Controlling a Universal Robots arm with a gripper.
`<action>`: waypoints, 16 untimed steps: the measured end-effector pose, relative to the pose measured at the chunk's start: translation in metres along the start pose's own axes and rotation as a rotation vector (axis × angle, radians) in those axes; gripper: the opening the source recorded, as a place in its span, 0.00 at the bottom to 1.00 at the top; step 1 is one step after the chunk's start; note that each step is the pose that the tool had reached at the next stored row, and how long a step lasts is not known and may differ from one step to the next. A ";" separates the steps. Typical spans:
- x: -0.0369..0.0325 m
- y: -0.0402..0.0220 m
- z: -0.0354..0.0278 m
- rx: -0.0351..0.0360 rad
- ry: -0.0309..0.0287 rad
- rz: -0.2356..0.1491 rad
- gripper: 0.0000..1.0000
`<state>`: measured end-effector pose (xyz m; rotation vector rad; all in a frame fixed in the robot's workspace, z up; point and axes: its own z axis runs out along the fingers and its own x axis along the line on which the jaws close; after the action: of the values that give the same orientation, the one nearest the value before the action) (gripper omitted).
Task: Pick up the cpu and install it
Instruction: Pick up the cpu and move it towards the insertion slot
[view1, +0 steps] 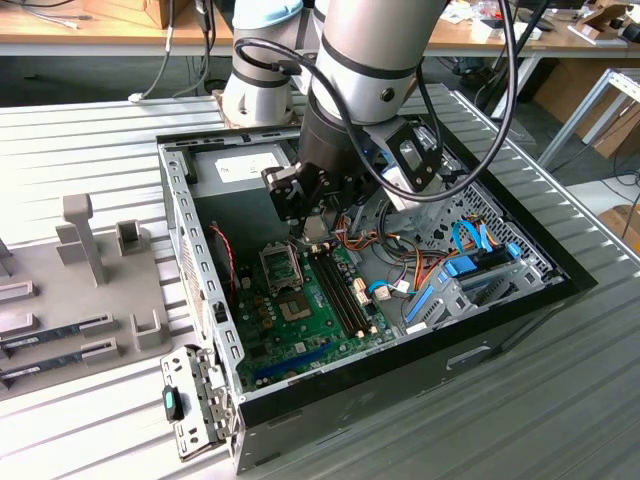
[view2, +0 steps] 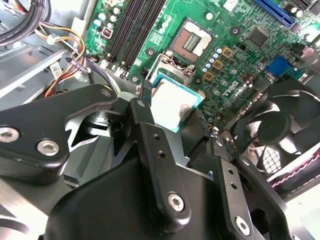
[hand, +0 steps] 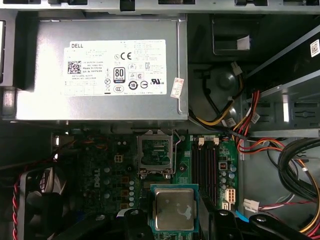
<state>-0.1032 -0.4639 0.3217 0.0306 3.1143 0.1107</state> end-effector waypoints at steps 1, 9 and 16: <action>0.0000 0.0000 0.0002 0.0000 0.0000 0.000 0.47; 0.0001 -0.0003 0.0023 0.0000 0.0000 0.000 0.47; 0.0001 -0.0004 0.0037 0.0000 0.0000 0.000 0.47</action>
<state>-0.1032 -0.4640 0.3180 0.0307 3.1143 0.1107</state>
